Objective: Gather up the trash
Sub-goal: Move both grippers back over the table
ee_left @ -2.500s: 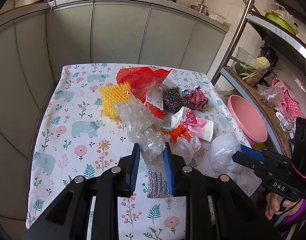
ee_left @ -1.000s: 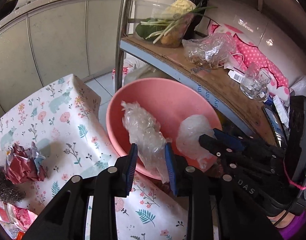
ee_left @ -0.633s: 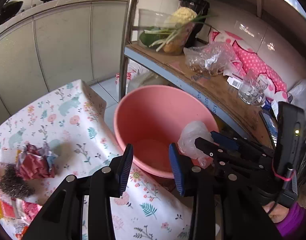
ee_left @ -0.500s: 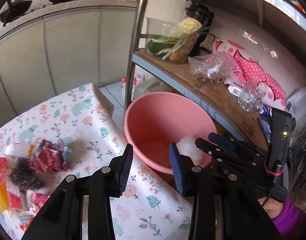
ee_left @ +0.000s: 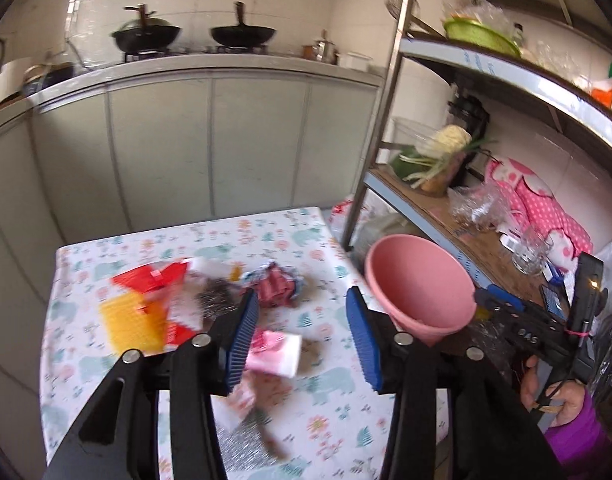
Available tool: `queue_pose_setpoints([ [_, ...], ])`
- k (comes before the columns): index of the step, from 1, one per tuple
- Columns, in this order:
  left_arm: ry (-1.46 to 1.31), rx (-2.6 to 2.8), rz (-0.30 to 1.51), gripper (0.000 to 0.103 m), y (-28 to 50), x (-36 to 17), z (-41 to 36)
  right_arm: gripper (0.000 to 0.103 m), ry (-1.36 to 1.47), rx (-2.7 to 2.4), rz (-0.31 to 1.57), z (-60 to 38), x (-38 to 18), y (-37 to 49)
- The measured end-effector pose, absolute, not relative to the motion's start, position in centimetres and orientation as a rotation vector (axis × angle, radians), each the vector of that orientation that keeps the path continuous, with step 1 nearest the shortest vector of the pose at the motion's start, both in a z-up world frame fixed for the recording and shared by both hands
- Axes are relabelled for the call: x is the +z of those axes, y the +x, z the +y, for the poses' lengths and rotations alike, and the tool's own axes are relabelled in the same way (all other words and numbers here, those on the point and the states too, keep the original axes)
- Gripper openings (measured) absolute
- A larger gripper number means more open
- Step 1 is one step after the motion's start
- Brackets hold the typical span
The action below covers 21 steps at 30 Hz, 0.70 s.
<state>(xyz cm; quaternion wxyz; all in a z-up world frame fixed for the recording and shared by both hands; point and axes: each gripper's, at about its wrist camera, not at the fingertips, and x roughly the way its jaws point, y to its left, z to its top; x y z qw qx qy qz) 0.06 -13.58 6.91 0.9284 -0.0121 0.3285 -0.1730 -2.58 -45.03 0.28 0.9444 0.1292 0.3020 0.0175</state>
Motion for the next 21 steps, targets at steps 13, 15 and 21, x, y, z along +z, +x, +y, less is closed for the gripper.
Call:
queue_pose_setpoints([
  [13, -0.106, -0.223, 0.697, 0.055, -5.0, 4.3, -6.5, 0.047, 0.195, 0.172, 0.574, -40.5, 3.6, -7.0],
  [15, -0.099, -0.223, 0.715, 0.055, -5.2, 3.5, -6.6, 0.047, 0.184, 0.183, 0.571, -40.0, 3.8, -7.4],
  [21, -0.032, -0.236, 0.792, 0.055, -3.7, 0.0, -8.3, 0.047, 0.162, 0.202, 0.576, -39.1, 4.3, -8.1],
])
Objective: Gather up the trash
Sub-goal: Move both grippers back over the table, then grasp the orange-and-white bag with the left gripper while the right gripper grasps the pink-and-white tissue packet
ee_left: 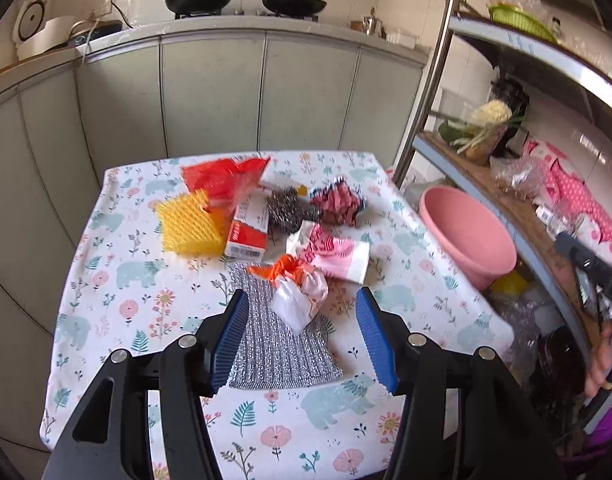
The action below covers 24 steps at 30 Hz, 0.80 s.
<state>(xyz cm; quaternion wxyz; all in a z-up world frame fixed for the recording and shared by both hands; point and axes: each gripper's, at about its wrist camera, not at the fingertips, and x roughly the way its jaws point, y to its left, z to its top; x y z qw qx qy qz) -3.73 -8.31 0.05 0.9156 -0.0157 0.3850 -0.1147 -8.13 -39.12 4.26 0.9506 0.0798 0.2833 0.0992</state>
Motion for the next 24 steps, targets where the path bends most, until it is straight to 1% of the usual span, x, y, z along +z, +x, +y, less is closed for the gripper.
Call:
queue_pose_setpoints([
  [10, -0.052, -0.222, 0.883, 0.055, -0.2, -3.9, -8.8, 0.047, 0.186, 0.190, 0.610, -40.1, 3.1, -7.7],
  [17, -0.066, -0.268, 0.859, 0.054, 0.0, -3.9, -9.2, 0.047, 0.209, 0.196, 0.644, -39.9, 2.1, -6.8],
  [20, -0.071, -0.279, 0.849, 0.051, 0.0, -3.9, -9.5, 0.047, 0.208, 0.194, 0.665, -39.8, 1.4, -6.5],
  [24, -0.068, -0.265, 0.858, 0.050, 0.0, -4.0, -9.4, 0.047, 0.225, 0.196, 0.689, -40.0, 0.7, -6.0],
])
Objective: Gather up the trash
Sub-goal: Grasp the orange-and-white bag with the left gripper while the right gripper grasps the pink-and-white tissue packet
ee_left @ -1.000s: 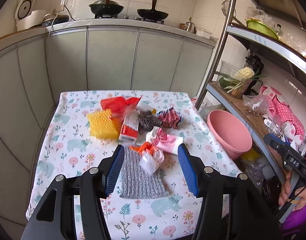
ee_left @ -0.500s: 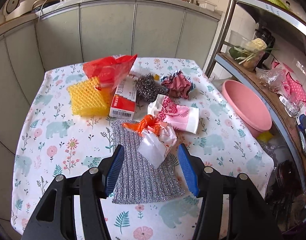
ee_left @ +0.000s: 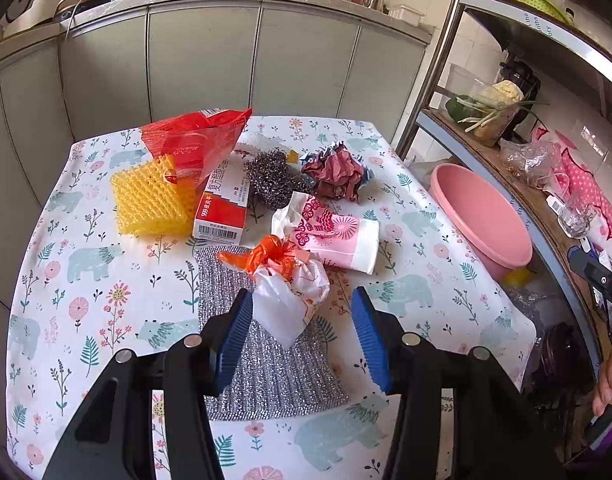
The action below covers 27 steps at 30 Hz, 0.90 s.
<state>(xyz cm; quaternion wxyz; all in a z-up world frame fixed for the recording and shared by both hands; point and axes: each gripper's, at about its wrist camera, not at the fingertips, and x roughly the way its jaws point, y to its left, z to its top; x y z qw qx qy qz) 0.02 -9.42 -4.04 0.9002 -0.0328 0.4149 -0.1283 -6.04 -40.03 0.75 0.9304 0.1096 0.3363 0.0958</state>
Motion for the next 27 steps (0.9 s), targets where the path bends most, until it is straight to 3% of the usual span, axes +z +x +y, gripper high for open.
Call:
queue_pose_setpoints([
  [20, -0.067, -0.219, 0.894, 0.046, 1.1, -5.4, -10.2, 0.047, 0.234, 0.289, 0.763, -38.3, -1.3, -3.9],
  [22, -0.069, -0.218, 0.893, 0.037, 1.1, -5.6, -9.9, 0.047, 0.227, 0.304, 0.768, -37.8, -1.4, -3.8],
  [27, -0.053, -0.209, 0.878, 0.025, 1.2, -5.5, -9.8, 0.047, 0.204, 0.341, 0.783, -36.7, -1.7, -3.4],
])
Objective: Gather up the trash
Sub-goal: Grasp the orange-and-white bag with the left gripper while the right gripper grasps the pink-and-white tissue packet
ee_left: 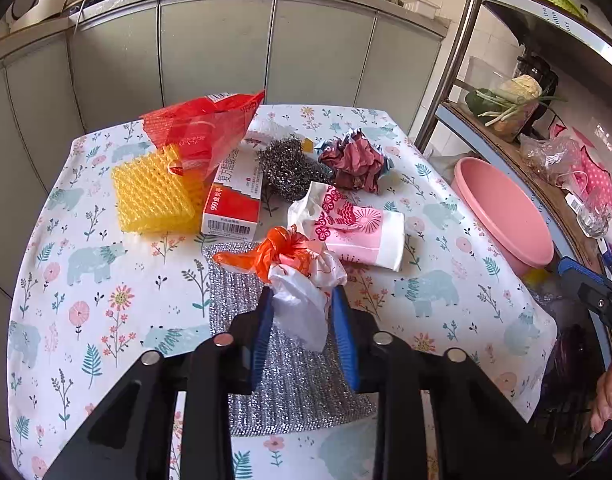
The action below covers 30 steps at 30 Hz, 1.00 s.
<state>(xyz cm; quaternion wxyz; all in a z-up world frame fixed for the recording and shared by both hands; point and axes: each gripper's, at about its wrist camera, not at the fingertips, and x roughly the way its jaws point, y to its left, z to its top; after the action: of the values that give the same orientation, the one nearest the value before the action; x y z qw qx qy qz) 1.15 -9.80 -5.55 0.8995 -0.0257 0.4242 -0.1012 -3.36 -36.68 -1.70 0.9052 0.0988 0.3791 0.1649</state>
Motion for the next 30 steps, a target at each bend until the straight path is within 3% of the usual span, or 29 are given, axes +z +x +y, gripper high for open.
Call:
queue_pose_setpoints([
  [15, -0.127, -0.232, 0.773, 0.023, -1.8, -0.9, -6.6, 0.047, 0.229, 0.561, 0.897, -31.2, -3.1, 2.7],
  [30, -0.169, -0.276, 0.782, 0.023, -1.3, -0.4, -4.0, 0.046, 0.199, 0.552, 1.035, -26.7, -7.0, 10.4],
])
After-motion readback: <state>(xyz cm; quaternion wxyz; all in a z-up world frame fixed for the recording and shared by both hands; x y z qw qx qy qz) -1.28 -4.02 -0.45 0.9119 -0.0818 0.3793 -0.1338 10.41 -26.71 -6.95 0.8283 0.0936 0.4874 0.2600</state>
